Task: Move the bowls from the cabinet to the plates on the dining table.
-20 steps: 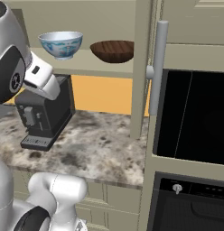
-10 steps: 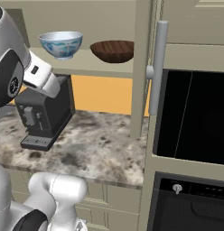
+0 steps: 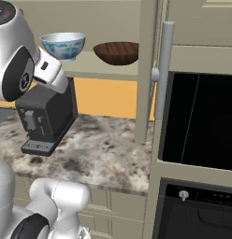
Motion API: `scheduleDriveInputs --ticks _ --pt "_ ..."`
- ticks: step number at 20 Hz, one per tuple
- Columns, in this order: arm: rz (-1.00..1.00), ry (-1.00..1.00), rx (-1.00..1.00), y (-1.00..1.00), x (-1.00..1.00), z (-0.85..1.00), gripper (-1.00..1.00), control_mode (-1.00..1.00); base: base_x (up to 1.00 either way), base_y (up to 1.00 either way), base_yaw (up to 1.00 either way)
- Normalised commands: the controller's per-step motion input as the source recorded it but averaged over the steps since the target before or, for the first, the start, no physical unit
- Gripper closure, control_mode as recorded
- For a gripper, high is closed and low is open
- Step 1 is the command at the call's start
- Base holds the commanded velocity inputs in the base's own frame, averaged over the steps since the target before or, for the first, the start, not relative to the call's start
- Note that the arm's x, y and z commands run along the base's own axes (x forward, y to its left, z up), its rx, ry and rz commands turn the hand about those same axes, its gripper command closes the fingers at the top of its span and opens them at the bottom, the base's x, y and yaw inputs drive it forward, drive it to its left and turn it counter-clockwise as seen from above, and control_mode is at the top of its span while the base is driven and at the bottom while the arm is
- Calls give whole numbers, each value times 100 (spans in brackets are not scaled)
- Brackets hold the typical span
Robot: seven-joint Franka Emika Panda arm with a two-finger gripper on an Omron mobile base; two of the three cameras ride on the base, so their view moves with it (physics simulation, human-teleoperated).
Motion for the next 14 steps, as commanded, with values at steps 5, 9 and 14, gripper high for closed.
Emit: scheduleDriveInputs --ticks 5,9,14 --pt "-4 -19 0 0 0 0 -100 -100 0 0 0" --pt "-5 -22 0 0 0 0 -100 -100 0 0 0" --pt "-7 -11 1 0 0 1 -100 -100 0 0 0"
